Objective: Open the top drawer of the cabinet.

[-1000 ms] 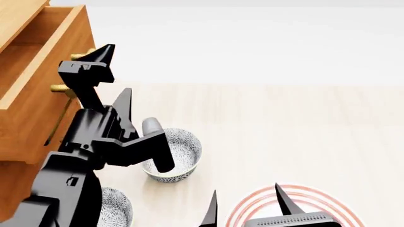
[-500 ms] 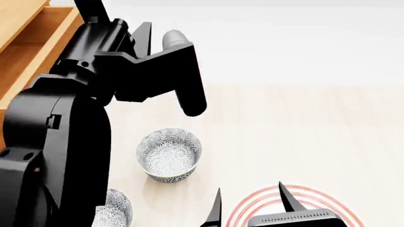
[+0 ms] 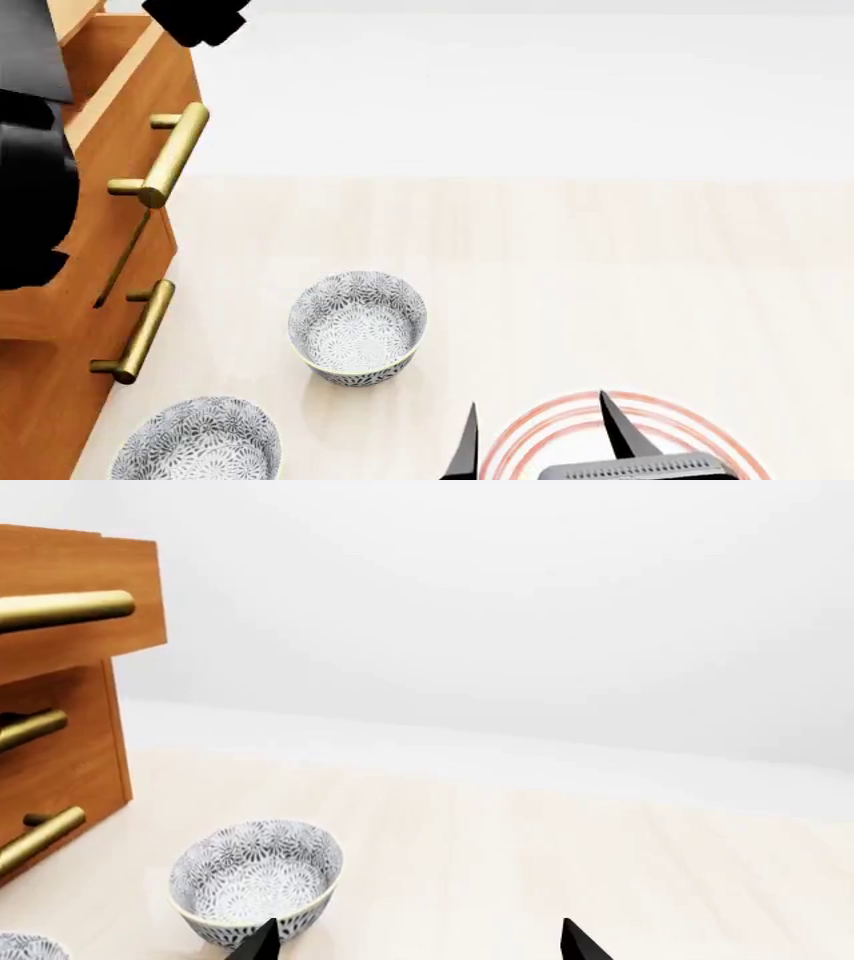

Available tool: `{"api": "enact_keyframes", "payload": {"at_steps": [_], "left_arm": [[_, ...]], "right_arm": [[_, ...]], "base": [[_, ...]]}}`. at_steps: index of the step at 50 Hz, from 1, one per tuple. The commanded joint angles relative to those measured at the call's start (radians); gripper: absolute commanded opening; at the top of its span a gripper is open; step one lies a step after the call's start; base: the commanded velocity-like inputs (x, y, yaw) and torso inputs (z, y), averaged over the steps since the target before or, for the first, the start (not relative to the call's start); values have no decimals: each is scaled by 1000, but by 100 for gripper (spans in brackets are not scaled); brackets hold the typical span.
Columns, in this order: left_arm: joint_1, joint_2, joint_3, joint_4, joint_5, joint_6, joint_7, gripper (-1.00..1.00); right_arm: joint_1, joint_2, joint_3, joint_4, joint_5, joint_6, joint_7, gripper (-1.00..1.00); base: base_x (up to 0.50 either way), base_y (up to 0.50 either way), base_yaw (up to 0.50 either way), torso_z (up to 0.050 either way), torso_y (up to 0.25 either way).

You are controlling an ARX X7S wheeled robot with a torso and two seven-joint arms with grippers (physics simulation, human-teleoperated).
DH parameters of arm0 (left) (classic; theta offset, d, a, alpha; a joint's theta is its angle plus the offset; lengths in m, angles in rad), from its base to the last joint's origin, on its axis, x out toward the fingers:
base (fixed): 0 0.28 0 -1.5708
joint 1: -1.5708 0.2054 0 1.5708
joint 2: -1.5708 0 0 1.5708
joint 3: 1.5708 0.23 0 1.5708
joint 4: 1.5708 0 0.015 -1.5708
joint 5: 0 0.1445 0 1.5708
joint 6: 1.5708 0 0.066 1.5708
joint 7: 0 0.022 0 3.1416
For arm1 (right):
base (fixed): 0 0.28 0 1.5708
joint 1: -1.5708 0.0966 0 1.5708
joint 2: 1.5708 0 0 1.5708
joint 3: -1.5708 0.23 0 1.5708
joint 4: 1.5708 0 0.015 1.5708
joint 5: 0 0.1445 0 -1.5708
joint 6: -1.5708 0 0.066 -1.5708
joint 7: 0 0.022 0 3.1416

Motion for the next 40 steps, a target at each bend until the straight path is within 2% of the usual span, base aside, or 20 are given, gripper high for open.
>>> {"api": "enact_keyframes", "payload": {"at_steps": [1, 6, 9, 13, 18, 29, 40], "left_arm": [[-4, -1, -194, -122, -74, -32, 7, 100], [12, 5, -267, -183, -96, -17, -24, 100], [57, -25, -230, -173, -80, 39, -48, 100], [71, -11, -286, -192, -106, 8, -43, 100], [92, -16, -285, -185, -112, 10, -41, 100], [113, -8, -363, -328, -149, 80, -105, 100], [139, -15, -370, -323, -158, 74, -111, 100]], "right_arm": [[-12, 1, -2, 6, -2, -16, 3, 100], [-17, 0, -5, 14, -6, -27, 4, 100], [-18, -1, -7, 12, -4, -26, 5, 100], [-22, -1, -9, 19, -6, -33, 5, 100], [-22, 0, -8, 24, -3, -34, 5, 100], [-18, -1, -9, 36, 1, -39, 5, 100], [-19, 1, -12, 32, 4, -37, 9, 100]], "base": [[0, 0, 0, 0, 0], [0, 0, 0, 0, 0], [0, 0, 0, 0, 0], [0, 0, 0, 0, 0], [0, 0, 0, 0, 0], [0, 0, 0, 0, 0], [0, 0, 0, 0, 0]]}}
